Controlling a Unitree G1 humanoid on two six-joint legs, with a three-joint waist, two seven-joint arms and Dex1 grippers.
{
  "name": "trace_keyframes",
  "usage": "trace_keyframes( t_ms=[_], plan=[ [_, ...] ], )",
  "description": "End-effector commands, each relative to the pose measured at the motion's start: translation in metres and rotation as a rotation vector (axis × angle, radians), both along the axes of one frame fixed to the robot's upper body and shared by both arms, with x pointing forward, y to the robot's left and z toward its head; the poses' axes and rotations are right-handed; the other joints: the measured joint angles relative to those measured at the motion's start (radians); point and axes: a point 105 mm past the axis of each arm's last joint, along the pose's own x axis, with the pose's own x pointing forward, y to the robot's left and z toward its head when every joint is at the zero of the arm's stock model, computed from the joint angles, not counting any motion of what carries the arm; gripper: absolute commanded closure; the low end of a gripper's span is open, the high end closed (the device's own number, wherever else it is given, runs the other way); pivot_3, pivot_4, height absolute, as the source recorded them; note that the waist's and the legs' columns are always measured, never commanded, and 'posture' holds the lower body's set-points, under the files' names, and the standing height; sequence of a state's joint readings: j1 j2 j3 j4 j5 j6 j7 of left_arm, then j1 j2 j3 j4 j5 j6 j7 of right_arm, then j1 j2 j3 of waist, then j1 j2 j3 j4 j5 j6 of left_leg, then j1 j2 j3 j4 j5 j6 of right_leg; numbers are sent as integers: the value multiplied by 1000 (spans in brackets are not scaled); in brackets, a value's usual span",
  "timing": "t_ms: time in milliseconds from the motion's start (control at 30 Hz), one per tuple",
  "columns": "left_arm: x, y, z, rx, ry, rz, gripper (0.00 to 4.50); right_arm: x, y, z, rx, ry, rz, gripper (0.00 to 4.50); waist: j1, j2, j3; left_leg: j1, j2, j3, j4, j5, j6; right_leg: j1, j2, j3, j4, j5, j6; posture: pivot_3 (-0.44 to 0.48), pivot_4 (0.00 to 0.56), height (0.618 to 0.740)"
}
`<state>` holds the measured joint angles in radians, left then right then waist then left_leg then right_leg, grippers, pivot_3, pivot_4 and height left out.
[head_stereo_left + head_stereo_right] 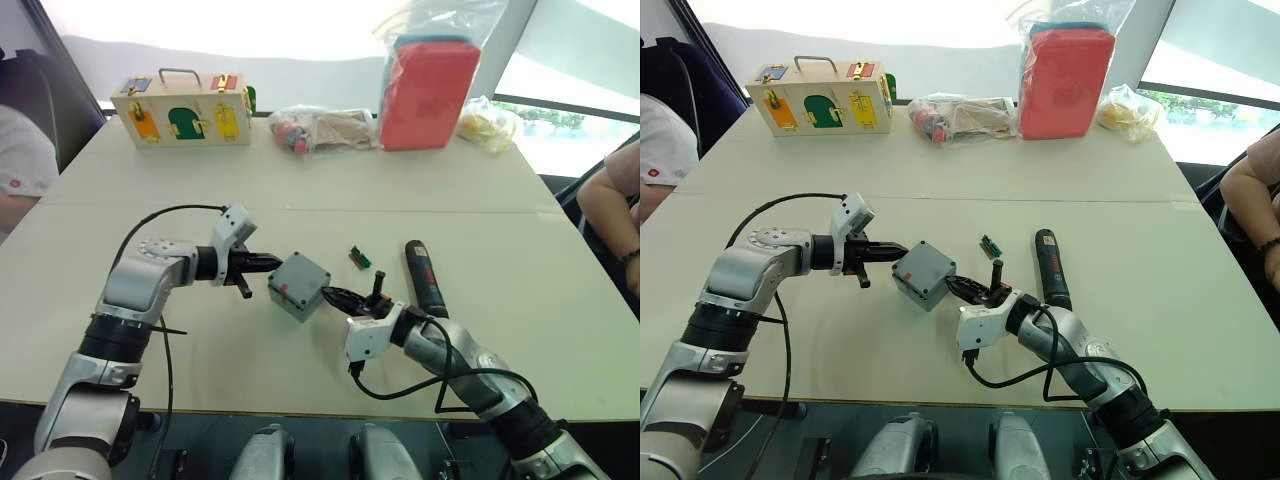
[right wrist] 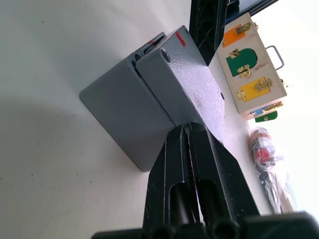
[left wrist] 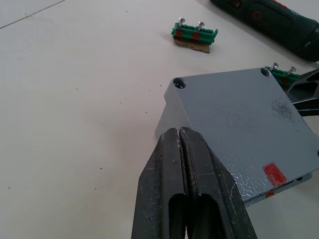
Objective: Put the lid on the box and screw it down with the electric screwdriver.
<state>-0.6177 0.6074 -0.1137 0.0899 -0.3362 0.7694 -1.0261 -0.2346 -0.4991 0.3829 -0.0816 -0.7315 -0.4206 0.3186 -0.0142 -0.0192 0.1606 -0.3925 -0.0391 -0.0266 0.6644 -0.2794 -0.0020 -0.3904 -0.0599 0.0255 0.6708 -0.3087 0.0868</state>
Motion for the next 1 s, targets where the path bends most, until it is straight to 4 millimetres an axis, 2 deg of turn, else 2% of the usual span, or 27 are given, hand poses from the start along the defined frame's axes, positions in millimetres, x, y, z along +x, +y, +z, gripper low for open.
trace_keyframes(
  t_ms=[33, 467, 1000],
  plan=[
    [-11, -15, 3, -6, -21, -97, 4500, -6, 8, 19, 60, -58, 33, 4439, 0, 0, 0, 0, 0, 0, 0, 0, 0, 0, 0, 0, 0, 0, 0, 0, 150, 738],
    [-7, -10, 1, 12, -35, -65, 4500, -10, 10, 18, 61, -44, 48, 4439, 0, 0, 0, 0, 0, 0, 0, 0, 0, 0, 0, 0, 0, 0, 0, 0, 150, 738],
    [-3, -13, 2, 10, -55, -57, 4500, -2, 5, 17, 51, -51, 13, 4439, 0, 0, 0, 0, 0, 0, 0, 0, 0, 0, 0, 0, 0, 0, 0, 0, 150, 738]
  ],
)
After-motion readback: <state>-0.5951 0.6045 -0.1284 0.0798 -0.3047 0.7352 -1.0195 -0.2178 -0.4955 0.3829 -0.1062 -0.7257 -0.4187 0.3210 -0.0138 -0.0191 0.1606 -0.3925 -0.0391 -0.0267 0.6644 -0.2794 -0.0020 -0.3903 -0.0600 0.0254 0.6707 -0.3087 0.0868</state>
